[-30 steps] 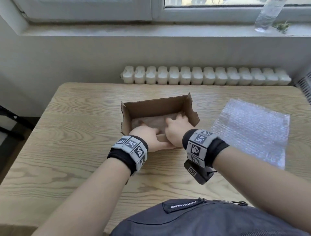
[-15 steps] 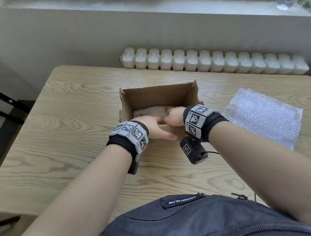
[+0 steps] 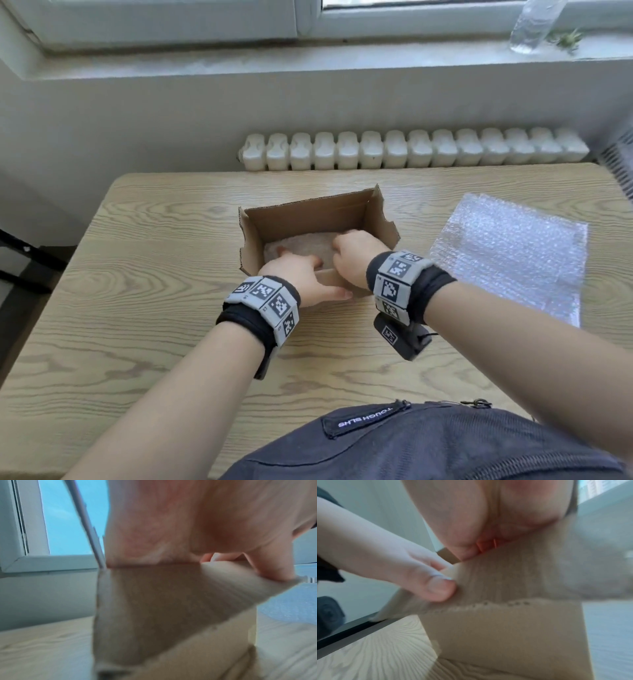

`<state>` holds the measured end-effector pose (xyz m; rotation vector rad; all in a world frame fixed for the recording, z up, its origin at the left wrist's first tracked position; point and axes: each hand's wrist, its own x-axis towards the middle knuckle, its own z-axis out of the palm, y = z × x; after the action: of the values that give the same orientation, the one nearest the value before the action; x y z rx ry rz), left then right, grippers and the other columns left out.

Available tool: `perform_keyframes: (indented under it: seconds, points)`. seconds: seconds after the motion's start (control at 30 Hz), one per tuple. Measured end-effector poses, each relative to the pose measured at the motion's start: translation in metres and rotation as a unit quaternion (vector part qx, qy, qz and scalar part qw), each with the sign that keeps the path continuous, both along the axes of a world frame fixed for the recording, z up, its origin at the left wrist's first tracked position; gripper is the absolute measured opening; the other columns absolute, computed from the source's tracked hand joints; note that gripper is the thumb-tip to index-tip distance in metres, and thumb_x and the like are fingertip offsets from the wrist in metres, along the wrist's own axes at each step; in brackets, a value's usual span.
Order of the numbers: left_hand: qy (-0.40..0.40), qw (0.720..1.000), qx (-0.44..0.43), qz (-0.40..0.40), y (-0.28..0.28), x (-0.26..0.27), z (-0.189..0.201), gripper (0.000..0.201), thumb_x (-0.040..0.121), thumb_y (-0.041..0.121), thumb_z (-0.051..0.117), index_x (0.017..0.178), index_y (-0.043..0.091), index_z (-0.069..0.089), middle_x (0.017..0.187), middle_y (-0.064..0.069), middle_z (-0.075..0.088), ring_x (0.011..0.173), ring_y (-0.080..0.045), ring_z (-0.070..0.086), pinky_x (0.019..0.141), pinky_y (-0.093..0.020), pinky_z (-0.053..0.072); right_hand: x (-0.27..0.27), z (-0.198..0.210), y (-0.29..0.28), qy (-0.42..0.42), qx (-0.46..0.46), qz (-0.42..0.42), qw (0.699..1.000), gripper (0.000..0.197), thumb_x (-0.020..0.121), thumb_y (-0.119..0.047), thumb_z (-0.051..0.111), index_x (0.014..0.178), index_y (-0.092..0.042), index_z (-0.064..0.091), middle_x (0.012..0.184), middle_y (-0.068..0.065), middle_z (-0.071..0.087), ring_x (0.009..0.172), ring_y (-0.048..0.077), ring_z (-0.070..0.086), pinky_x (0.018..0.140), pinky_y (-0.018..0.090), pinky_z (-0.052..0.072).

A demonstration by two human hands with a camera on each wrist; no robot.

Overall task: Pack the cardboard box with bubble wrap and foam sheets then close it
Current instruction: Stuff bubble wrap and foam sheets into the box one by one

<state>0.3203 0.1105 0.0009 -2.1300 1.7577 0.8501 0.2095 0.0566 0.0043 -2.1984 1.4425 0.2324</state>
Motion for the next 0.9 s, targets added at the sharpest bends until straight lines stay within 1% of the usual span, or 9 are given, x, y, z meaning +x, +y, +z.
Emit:
perform_keyframes:
  seconds: [0.13, 0.23, 0.33, 0.43, 0.6, 0.73, 0.8, 0.83, 0.9]
  points:
    - [-0.031, 0.997, -0.063, -0.018, 0.007, -0.010, 0.013, 0.086, 0.061, 0.085, 0.044, 0.127, 0.030, 0.051, 0.125, -0.006, 0.052, 0.108, -0.025, 0.057, 0.088, -0.041, 0.050, -0.029, 0.011, 0.020, -0.103, -0.091, -0.003, 0.991, 0.031, 0.094, -0.017, 0.041, 0.113, -0.011, 0.065, 0.117, 0.007, 0.061, 0.111, 0.024, 0.056, 0.096, 0.036, 0.046]
    - [0.013, 0.990, -0.139, -0.034, 0.013, -0.027, 0.021, 0.068, 0.077, 0.068, 0.050, 0.132, 0.029, 0.047, 0.133, -0.001, 0.049, 0.117, -0.021, 0.053, 0.093, -0.040, 0.048, -0.060, 0.016, 0.032, -0.207, -0.175, -0.046, 0.961, 0.024, 0.091, -0.012, 0.046, 0.102, -0.007, 0.066, 0.103, 0.007, 0.063, 0.094, 0.022, 0.057, 0.086, 0.035, 0.048]
    - [0.085, 0.963, -0.246, -0.068, 0.016, -0.053, 0.028, 0.048, 0.085, 0.047, 0.055, 0.129, 0.027, 0.051, 0.131, 0.001, 0.050, 0.120, -0.019, 0.050, 0.097, -0.039, 0.045, -0.095, 0.017, 0.037, -0.232, -0.218, -0.101, 0.942, 0.019, 0.090, -0.010, 0.047, 0.097, -0.006, 0.064, 0.095, 0.003, 0.059, 0.086, 0.016, 0.053, 0.081, 0.031, 0.047]
    - [0.135, 0.932, -0.318, -0.111, 0.016, -0.081, 0.032, 0.037, 0.088, 0.035, 0.057, 0.123, 0.023, 0.058, 0.124, 0.001, 0.054, 0.116, -0.018, 0.050, 0.095, -0.037, 0.045, -0.136, 0.004, 0.037, -0.167, -0.176, -0.158, 0.957, 0.022, 0.089, -0.012, 0.048, 0.106, -0.008, 0.062, 0.113, 0.006, 0.056, 0.105, 0.021, 0.053, 0.093, 0.032, 0.043]
    - [0.181, 0.928, -0.271, -0.181, 0.013, -0.122, 0.022, 0.033, 0.092, 0.032, 0.052, 0.124, 0.025, 0.056, 0.125, 0.002, 0.053, 0.113, -0.016, 0.052, 0.094, -0.034, 0.044, -0.204, -0.036, 0.048, 0.012, -0.038, -0.224, 0.974, 0.028, 0.091, -0.020, 0.048, 0.117, -0.016, 0.059, 0.135, 0.006, 0.042, 0.124, 0.026, 0.044, 0.103, 0.039, 0.040]
    - [0.179, 0.937, -0.219, -0.204, 0.001, -0.149, 0.008, 0.034, 0.093, 0.033, 0.050, 0.126, 0.024, 0.054, 0.128, 0.002, 0.053, 0.115, -0.015, 0.052, 0.096, -0.029, 0.041, -0.243, -0.054, 0.054, 0.112, 0.042, -0.226, 0.967, 0.026, 0.090, -0.018, 0.049, 0.107, -0.021, 0.068, 0.153, 0.005, 0.020, 0.141, 0.029, 0.018, 0.110, 0.039, 0.029]
    - [0.184, 0.943, -0.194, -0.199, -0.005, -0.161, 0.001, 0.035, 0.093, 0.032, 0.051, 0.127, 0.023, 0.054, 0.129, 0.002, 0.053, 0.114, -0.015, 0.053, 0.095, -0.029, 0.042, -0.255, -0.067, 0.054, 0.142, 0.082, -0.199, 0.966, 0.029, 0.089, -0.016, 0.050, 0.113, -0.021, 0.066, 0.159, 0.001, 0.007, 0.146, 0.029, 0.007, 0.114, 0.040, 0.022]
    - [0.183, 0.946, -0.182, -0.194, -0.008, -0.166, -0.003, 0.035, 0.093, 0.032, 0.051, 0.127, 0.023, 0.054, 0.129, 0.002, 0.053, 0.113, -0.015, 0.054, 0.095, -0.030, 0.043, -0.259, -0.072, 0.054, 0.132, 0.087, -0.198, 0.967, 0.033, 0.089, -0.013, 0.049, 0.118, -0.018, 0.063, 0.159, 0.001, 0.009, 0.146, 0.029, 0.008, 0.115, 0.040, 0.021]
    - [0.176, 0.954, -0.161, -0.180, -0.013, -0.174, -0.009, 0.036, 0.093, 0.033, 0.052, 0.127, 0.023, 0.054, 0.129, 0.002, 0.053, 0.114, -0.015, 0.054, 0.094, -0.031, 0.044, -0.264, -0.079, 0.050, 0.094, 0.066, -0.204, 0.972, 0.033, 0.088, -0.005, 0.047, 0.118, -0.010, 0.056, 0.143, 0.006, 0.037, 0.138, 0.028, 0.032, 0.105, 0.034, 0.035]
